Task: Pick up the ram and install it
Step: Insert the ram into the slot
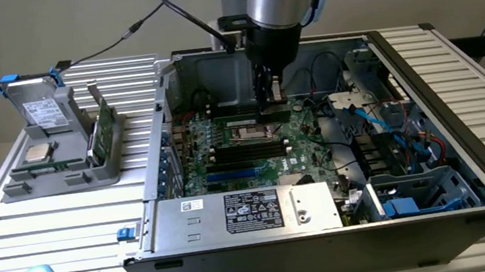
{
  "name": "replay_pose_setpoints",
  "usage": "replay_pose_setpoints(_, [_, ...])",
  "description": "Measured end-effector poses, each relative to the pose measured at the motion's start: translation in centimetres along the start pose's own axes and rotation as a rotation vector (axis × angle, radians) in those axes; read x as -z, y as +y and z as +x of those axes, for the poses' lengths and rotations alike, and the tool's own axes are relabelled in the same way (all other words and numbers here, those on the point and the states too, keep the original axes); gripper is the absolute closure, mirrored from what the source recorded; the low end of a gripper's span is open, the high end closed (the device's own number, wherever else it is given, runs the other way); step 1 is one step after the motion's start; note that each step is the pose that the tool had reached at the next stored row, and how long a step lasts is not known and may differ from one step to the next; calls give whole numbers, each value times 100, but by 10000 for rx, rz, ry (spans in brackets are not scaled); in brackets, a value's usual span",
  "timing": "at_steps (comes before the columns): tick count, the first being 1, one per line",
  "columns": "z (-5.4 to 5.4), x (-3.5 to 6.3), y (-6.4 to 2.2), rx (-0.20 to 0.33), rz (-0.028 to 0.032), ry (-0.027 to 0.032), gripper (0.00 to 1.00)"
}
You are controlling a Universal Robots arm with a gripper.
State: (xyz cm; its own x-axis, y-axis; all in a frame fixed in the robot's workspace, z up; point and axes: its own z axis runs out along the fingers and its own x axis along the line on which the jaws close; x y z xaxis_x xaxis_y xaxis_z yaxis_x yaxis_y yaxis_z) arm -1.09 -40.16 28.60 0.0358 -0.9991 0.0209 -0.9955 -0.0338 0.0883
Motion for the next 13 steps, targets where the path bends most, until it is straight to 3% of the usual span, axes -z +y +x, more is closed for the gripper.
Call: replay_pose_setpoints(13, [-7,-260,45,-34,-1,-2,86])
